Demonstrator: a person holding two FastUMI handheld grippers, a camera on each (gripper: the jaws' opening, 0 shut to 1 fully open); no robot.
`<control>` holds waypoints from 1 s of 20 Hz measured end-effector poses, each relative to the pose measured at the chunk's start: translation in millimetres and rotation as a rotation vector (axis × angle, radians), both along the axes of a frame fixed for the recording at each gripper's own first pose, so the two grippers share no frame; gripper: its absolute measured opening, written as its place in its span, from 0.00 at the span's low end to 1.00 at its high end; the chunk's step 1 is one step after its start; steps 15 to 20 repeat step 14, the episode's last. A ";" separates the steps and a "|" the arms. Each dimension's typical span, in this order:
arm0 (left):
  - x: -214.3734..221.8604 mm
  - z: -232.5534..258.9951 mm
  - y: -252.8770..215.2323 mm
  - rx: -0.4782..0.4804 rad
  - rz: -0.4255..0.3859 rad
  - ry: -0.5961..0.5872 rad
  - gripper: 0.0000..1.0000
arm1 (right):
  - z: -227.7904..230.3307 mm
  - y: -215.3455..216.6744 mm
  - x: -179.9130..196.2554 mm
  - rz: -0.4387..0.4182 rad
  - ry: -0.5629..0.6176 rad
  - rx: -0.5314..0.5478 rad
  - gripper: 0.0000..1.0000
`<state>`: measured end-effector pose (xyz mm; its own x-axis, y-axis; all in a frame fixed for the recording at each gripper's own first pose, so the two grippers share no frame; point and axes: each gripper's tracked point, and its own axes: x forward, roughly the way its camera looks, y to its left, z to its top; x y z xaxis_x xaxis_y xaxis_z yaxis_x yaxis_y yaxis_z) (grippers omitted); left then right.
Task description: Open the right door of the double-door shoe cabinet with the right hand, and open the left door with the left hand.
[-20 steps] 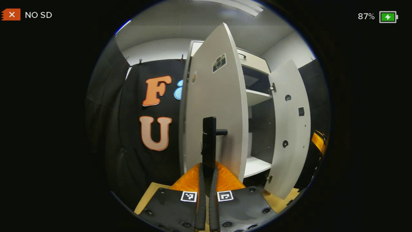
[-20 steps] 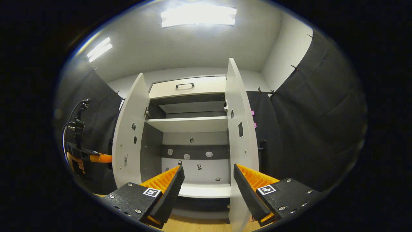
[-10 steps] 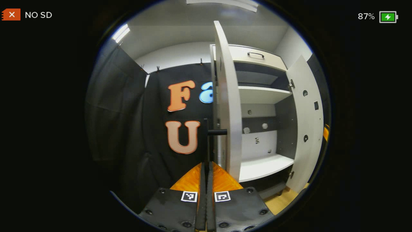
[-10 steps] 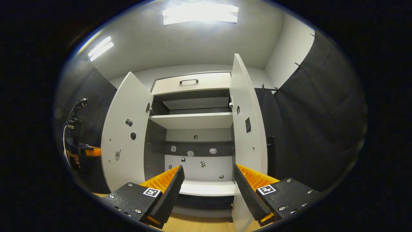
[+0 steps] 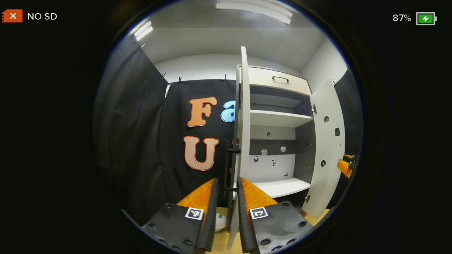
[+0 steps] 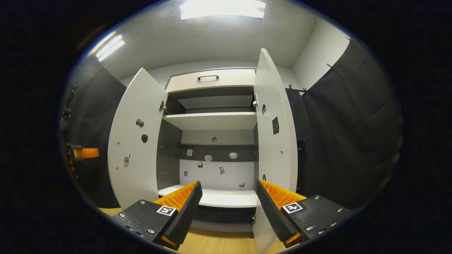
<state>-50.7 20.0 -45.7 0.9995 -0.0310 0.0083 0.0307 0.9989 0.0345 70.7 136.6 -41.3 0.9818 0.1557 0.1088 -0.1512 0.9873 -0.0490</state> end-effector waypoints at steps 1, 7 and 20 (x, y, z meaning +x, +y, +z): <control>-2.6 -1.9 -1.0 0.000 0.007 0.013 0.36 | -0.2 0.9 0.6 0.003 0.006 -0.003 0.93; -18.9 -1.1 -30.4 0.029 -0.065 0.035 0.72 | 0.9 -6.5 -3.4 -0.014 0.022 0.006 0.94; -32.3 15.6 -54.3 0.034 -0.109 -0.019 0.81 | -1.6 -9.0 -5.2 -0.005 0.043 0.009 0.94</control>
